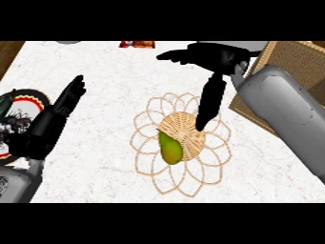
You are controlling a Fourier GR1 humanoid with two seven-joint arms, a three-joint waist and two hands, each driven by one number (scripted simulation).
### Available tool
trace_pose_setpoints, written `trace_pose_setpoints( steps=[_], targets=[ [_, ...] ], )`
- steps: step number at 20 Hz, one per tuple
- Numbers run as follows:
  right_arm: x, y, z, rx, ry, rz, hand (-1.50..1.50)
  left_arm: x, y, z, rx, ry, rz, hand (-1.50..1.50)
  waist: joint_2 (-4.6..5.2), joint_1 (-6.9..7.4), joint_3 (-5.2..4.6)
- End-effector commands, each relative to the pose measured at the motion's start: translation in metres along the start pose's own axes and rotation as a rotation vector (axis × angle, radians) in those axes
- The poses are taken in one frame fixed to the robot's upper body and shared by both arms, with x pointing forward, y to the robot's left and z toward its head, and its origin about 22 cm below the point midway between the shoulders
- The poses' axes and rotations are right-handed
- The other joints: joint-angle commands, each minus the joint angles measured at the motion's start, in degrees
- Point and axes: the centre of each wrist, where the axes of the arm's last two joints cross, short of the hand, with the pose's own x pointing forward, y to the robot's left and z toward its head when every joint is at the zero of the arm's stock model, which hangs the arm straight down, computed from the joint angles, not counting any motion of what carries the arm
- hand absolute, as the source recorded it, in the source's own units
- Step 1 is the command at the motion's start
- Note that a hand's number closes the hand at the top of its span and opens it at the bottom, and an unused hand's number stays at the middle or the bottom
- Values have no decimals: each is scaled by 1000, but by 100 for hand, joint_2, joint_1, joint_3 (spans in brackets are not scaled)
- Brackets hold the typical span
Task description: Pick the pear from the placemat and place it in the basket
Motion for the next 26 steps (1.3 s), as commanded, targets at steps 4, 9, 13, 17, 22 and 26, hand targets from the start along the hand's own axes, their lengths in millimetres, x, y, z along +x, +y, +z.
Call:
trace_pose_setpoints(
  steps=[4,9,13,17,22,26],
  targets=[
    [-15,-38,6,117,44,-34,-150,-10,7,0,3,3,1,0,28,6,5],
    [-26,-29,26,110,41,-7,-150,-3,-2,-14,6,5,-5,0,6,-70,7],
    [-36,-12,33,47,14,-49,-150,10,2,8,13,0,-4,0,-9,-57,8],
    [-48,30,4,43,24,-123,-150,7,-3,5,-2,5,19,0,1,-43,9],
    [-78,70,-10,8,19,-144,-150,7,5,7,8,-1,0,0,8,-36,10],
    [-87,92,-28,-3,3,-137,-150,9,3,6,-2,-6,8,0,15,-19,10]
  ],
)
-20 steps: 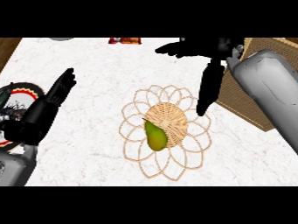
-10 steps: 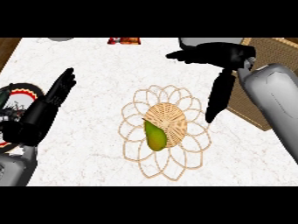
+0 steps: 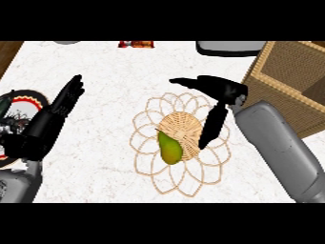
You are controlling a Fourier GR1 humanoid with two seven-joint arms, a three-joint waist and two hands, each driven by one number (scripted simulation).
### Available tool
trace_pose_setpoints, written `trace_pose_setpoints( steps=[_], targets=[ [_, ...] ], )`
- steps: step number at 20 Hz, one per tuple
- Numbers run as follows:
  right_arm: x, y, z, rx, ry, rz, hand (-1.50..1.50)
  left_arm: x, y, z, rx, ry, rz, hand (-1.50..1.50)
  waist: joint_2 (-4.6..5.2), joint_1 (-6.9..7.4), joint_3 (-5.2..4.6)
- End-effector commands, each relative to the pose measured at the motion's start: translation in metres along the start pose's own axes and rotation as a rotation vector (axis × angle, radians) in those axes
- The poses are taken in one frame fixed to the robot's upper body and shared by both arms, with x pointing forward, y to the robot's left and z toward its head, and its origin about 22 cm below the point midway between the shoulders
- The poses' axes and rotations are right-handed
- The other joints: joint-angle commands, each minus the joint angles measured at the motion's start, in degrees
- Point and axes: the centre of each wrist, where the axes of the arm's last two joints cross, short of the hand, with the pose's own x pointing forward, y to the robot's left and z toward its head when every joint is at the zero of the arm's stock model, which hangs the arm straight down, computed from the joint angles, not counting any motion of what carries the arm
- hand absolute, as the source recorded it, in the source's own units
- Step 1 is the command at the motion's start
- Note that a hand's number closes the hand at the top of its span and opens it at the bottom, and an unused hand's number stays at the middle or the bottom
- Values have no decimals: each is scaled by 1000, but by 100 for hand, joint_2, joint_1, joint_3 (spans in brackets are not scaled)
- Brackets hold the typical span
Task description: Pick the pear from the placemat and place it in the basket
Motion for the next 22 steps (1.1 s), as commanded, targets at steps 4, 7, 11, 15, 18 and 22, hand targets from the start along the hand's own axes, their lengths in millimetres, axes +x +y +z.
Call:
trace_pose_setpoints(
  steps=[4,7,11,15,18,22],
  targets=[
    [-29,22,-26,-43,3,27,-150,-4,15,-2,-8,7,4,0,11,13,0],
    [-21,39,-32,-48,-20,36,-150,-12,1,3,-5,-2,1,0,3,-8,-1],
    [-32,36,-22,-33,-40,24,-150,-6,13,7,4,5,4,0,-5,-14,0],
    [-19,63,-25,-26,-77,-12,-150,-17,8,1,16,7,9,0,-9,-49,-1],
    [-1,49,-24,-33,-89,-12,-150,-7,6,-1,-7,-2,2,0,-10,-38,-1],
    [-5,45,-19,-16,-60,18,-150,3,2,-14,13,-1,11,0,-8,-41,-1]
  ],
)
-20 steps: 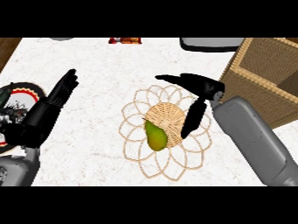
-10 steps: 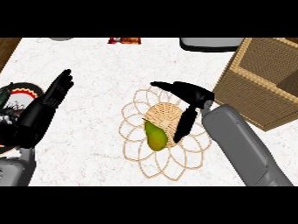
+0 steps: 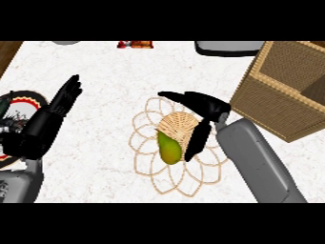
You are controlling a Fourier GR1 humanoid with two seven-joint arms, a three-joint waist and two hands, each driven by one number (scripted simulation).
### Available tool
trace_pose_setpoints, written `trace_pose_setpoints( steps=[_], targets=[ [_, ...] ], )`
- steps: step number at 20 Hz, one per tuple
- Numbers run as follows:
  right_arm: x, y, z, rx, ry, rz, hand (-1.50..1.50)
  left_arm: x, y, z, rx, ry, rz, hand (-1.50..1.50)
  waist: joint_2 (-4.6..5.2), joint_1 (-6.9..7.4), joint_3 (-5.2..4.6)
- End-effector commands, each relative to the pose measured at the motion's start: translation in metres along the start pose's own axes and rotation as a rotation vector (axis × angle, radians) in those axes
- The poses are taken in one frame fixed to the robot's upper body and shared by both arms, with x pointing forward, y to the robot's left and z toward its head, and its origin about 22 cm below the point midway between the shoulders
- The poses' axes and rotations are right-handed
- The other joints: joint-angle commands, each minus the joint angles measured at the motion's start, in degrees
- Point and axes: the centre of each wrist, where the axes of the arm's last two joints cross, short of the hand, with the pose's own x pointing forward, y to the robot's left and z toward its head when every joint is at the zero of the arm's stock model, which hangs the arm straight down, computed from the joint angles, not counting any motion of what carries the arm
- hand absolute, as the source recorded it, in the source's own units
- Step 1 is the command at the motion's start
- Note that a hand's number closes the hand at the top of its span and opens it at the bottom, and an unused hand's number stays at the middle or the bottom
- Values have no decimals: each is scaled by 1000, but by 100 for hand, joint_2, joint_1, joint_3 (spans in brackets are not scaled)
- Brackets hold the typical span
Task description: Pick the pear from the placemat and place it in the basket
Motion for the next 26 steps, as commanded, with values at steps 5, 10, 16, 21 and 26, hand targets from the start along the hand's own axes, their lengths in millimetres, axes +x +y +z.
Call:
trace_pose_setpoints(
  steps=[5,10,16,21,26],
  targets=[
    [-4,21,-23,12,44,76,-150,-8,-9,11,-19,-15,-9,0,10,42,1],
    [-3,19,-19,13,40,76,-150,9,11,8,-6,-8,4,0,1,24,1],
    [-14,35,-34,49,80,80,-150,13,-26,-3,-1,-7,-9,0,7,27,2],
    [-20,54,-41,73,120,108,-150,-3,-7,3,-20,-8,8,0,9,37,1],
    [-21,64,-33,72,140,141,-150,-8,-21,4,-13,-7,-3,0,0,2,0]
  ],
)
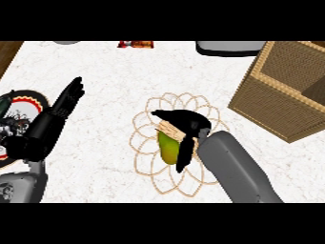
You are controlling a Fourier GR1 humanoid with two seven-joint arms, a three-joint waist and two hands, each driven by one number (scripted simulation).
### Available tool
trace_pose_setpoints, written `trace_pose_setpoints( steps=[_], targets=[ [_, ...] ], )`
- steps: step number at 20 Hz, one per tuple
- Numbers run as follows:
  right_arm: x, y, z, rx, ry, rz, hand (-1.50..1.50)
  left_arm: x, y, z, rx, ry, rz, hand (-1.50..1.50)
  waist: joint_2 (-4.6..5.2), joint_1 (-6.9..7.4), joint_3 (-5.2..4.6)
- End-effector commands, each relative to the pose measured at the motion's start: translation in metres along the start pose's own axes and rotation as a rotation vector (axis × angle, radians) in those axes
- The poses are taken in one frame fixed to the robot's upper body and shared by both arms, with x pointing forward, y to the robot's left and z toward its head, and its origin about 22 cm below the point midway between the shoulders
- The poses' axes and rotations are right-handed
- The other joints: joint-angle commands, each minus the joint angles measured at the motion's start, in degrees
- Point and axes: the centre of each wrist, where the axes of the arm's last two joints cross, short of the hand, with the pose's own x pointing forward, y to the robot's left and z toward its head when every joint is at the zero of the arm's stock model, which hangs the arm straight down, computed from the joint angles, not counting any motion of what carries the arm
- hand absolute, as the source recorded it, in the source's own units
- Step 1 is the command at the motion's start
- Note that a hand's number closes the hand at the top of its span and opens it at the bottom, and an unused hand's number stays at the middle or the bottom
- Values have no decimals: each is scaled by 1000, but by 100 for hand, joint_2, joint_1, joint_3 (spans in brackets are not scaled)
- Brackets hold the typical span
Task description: Pick the pear from the placemat and place it in the basket
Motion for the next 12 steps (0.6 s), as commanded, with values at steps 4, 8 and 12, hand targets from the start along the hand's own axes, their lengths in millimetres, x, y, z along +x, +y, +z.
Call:
trace_pose_setpoints(
  steps=[4,8,12],
  targets=[
    [-18,30,-8,46,7,-16,-150,-1,-5,4,-7,-6,-5,0,1,7,0],
    [-1,27,-15,107,9,-3,-150,5,7,4,-9,10,1,0,3,50,1],
    [-10,24,-20,161,-25,72,150,0,10,-5,-15,-12,-5,0,16,37,0]
  ],
)
